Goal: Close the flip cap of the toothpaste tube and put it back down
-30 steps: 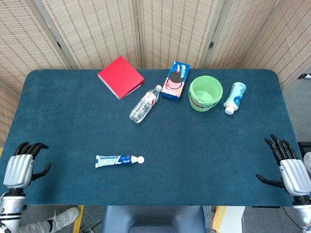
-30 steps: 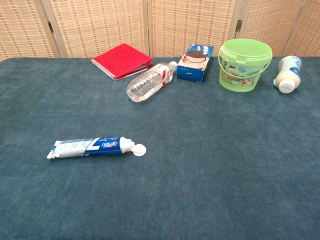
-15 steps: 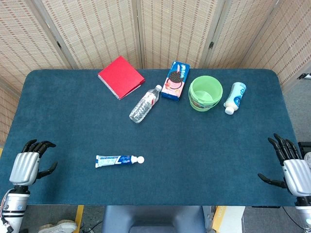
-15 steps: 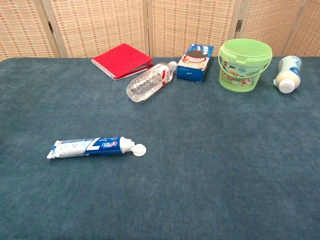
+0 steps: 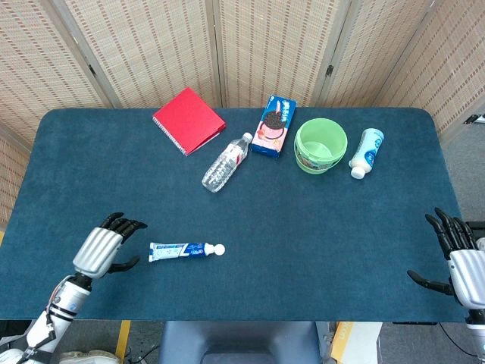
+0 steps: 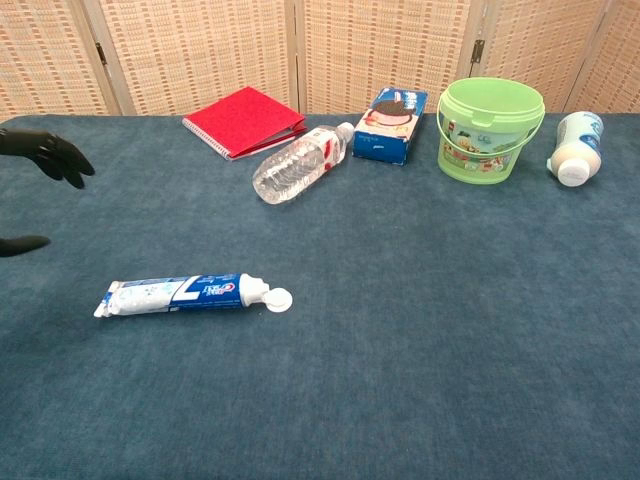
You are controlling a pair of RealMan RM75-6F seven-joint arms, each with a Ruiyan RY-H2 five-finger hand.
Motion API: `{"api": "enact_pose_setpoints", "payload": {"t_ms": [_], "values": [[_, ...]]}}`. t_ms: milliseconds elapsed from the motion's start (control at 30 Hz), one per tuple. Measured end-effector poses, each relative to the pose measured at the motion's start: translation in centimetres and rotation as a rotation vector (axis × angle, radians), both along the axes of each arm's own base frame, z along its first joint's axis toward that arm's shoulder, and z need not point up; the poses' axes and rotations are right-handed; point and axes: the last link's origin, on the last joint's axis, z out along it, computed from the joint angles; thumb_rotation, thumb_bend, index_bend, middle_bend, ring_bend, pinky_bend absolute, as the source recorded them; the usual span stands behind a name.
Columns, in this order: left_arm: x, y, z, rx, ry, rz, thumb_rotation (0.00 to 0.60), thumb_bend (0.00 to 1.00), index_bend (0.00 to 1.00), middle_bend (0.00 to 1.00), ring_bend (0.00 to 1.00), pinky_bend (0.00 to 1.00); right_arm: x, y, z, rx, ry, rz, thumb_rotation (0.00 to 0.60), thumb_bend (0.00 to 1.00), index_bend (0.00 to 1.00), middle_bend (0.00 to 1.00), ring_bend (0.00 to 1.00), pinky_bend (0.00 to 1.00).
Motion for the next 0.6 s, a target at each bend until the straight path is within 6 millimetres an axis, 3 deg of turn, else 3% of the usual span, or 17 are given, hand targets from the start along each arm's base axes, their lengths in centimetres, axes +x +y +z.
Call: {"api": "enact_pose_setpoints", "payload": {"t_ms": [267,600], "values": [[1.0,0.6,-3.8,-0.094,0.036,-0.059,0.600,0.29,0.21,0.32,0.27,0.17,-0.1,0.1,0.0,-0.002,0.001,-0.006,0.569,0.00,0.00,0.00,0.00,0.00],[0.1,1.6,-6.8,-0.096,0.123,-0.087,0.600,0.29,0.21,0.32,0.27,0.17,-0.1,0.1,0.0,-0.003,-0.006,-0.004,0.569,0.00,0.00,0.00,0.00,0.00]]}}
